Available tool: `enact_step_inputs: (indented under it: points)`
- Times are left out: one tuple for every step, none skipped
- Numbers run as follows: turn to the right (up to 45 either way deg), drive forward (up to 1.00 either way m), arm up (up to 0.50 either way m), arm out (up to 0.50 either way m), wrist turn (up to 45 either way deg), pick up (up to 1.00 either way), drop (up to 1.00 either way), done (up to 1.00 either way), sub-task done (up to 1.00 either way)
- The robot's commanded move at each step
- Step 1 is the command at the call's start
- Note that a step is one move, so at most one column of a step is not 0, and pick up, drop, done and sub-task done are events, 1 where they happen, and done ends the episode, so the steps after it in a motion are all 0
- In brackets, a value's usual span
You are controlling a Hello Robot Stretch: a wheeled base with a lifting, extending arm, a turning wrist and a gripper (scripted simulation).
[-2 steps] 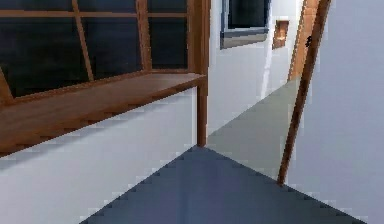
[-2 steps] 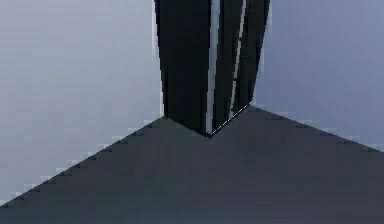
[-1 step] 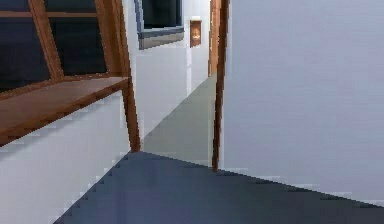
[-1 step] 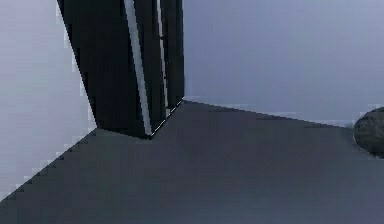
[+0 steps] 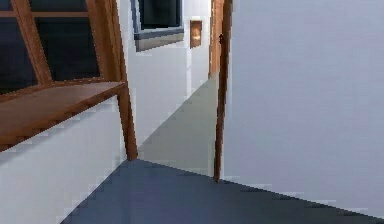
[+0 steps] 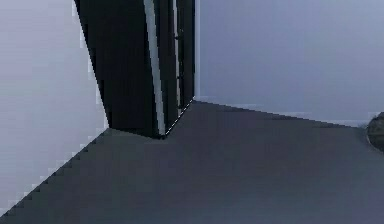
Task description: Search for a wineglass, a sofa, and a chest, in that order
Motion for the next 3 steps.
enact_step_inputs:
  points:
    - [-3.0, 0.00, 0.00, 0.00, 0.0, 0.00, 0.00, 0.00, 0.00]
    - [0.0, 0.95, 0.00, 0.00, 0.0, 0.00, 0.00, 0.00, 0.00]
    - [-45.0, 0.00, 0.00, 0.00, 0.0, 0.00, 0.00, 0.00, 0.00]
